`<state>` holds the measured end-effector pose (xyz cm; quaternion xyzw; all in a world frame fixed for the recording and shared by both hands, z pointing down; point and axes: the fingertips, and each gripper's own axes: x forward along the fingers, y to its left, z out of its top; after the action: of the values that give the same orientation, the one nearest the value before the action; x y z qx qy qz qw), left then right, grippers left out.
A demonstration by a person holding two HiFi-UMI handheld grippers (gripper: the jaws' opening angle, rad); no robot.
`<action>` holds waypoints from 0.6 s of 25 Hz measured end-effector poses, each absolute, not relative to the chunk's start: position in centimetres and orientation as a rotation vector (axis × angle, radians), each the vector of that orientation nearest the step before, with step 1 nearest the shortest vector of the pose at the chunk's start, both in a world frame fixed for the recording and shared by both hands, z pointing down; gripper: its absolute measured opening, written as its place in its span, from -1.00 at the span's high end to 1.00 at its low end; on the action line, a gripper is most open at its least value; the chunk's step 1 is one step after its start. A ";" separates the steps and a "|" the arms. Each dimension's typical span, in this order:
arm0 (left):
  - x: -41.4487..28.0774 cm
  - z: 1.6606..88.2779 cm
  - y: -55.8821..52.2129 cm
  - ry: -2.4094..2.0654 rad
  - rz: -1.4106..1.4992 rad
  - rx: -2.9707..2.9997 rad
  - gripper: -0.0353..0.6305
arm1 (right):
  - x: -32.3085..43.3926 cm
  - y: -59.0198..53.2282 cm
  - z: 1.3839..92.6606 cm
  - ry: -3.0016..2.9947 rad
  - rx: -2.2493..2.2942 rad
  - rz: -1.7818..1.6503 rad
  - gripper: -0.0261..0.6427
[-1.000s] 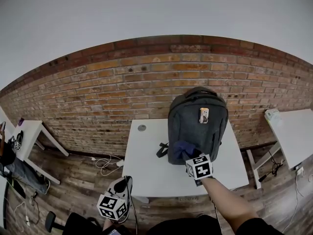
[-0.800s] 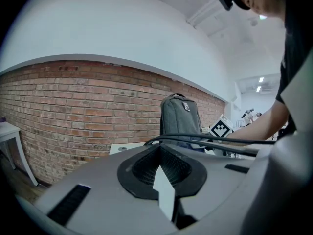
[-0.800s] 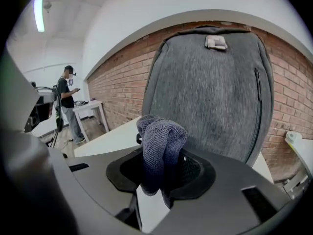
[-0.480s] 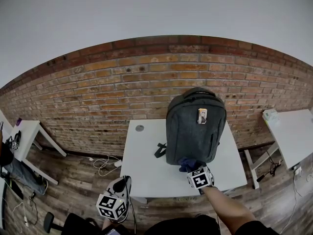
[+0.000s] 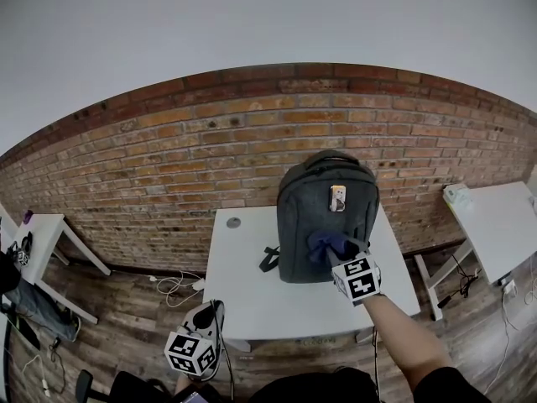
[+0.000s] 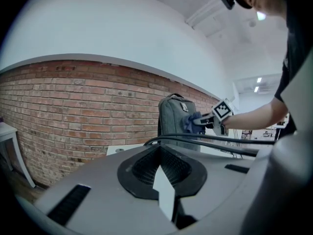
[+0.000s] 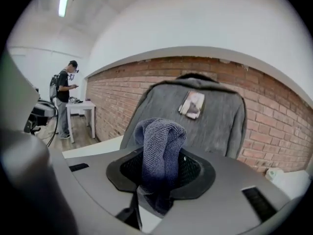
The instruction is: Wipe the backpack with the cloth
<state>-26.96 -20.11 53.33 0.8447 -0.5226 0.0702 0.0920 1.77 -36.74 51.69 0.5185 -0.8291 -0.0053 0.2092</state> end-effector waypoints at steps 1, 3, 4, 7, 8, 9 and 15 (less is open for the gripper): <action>-26.8 53.2 -20.2 -1.549 0.206 2.513 0.91 | 2.0 -37.5 49.9 -2.305 1.449 -0.062 0.57; -26.4 53.2 -20.2 -1.541 0.205 2.522 0.90 | 2.4 -39.3 46.5 -2.284 1.461 -0.163 0.57; -26.2 53.2 -20.1 -1.537 0.208 2.526 0.91 | 2.5 -40.2 45.0 -2.272 1.466 -0.214 0.57; -25.6 53.2 -19.9 -1.524 0.213 2.534 0.91 | 2.5 -42.0 41.2 -2.220 1.457 -0.331 0.57; -25.5 53.2 -19.9 -1.523 0.213 2.535 0.91 | 2.5 -42.4 40.3 -2.195 1.449 -0.358 0.57; -25.5 53.2 -19.8 -1.524 0.214 2.536 0.91 | 2.4 -42.9 39.5 -2.174 1.440 -0.387 0.57; -26.2 53.3 -19.4 -1.552 0.214 2.510 0.91 | 2.0 -45.1 37.3 -2.069 1.394 -0.485 0.57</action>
<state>-26.24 -19.38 53.33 0.8448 -0.5223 0.0720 0.0911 1.98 -45.15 37.28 0.5241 -0.7777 -0.1824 0.2954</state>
